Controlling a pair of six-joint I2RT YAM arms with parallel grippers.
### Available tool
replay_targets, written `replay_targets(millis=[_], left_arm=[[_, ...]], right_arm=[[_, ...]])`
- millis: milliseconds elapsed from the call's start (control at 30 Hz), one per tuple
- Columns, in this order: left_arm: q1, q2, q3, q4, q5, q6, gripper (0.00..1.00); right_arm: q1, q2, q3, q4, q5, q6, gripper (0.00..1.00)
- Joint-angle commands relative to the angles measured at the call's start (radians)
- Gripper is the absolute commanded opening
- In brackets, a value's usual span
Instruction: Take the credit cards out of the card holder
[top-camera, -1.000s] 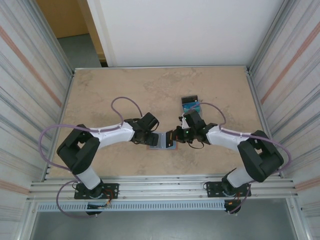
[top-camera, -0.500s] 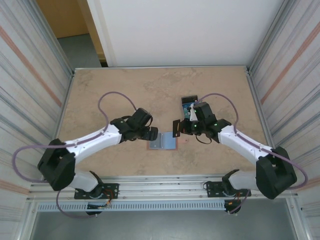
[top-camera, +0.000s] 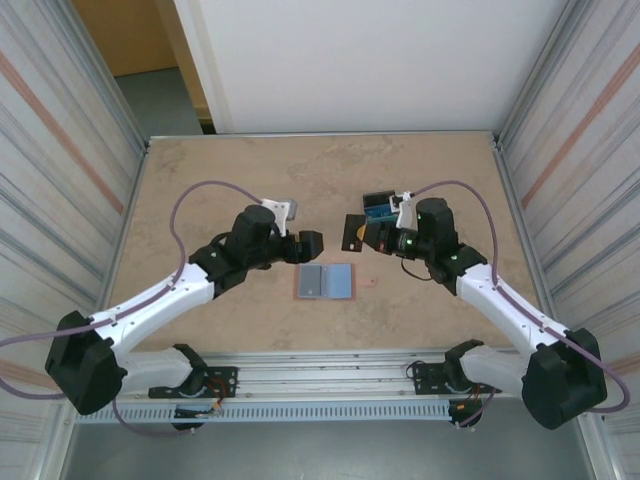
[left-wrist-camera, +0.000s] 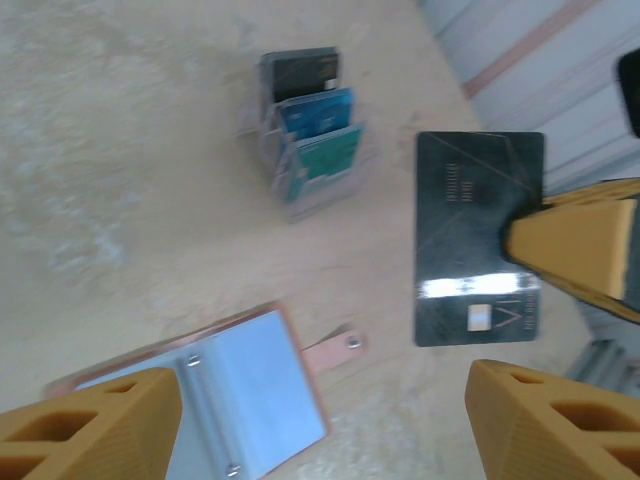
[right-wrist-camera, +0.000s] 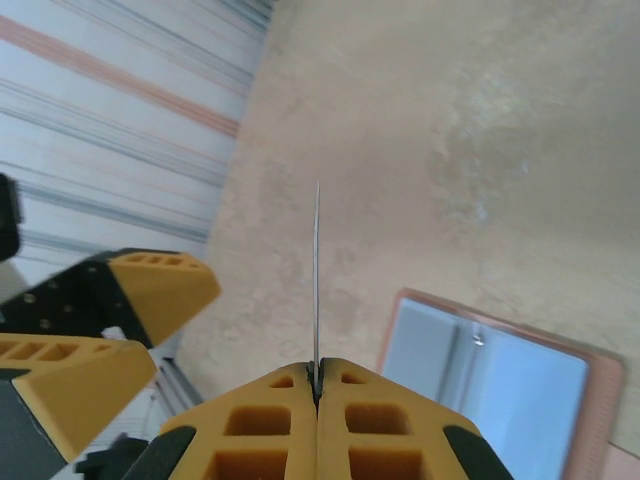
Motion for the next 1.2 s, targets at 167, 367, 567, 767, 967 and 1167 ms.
replay_targets(millis=[167,367,567,767,967,1167], left_arm=[[0.015,0.037,-0.011,0.240,0.259,-0.090,0.76],[0.018,0.064,-0.002,0.287,0.297,-0.101,0.67],[0.021,0.096,-0.002,0.336,0.325,-0.120,0.59],[0.025,0.122,0.006,0.365,0.337,-0.121,0.44],[0.027,0.132,0.013,0.396,0.352,-0.123,0.32],[0.032,0.119,0.006,0.412,0.359,-0.124,0.22]], right_arm=[[-0.004,-0.048,-0.034,0.194,-0.107,0.130,0.00],[-0.002,-0.035,-0.054,0.284,-0.139,0.183,0.00],[0.016,-0.025,-0.060,0.324,-0.151,0.202,0.00],[0.033,-0.025,-0.054,0.324,-0.157,0.202,0.00],[0.046,-0.013,-0.051,0.324,-0.168,0.195,0.00],[0.049,-0.008,-0.054,0.322,-0.169,0.187,0.00]])
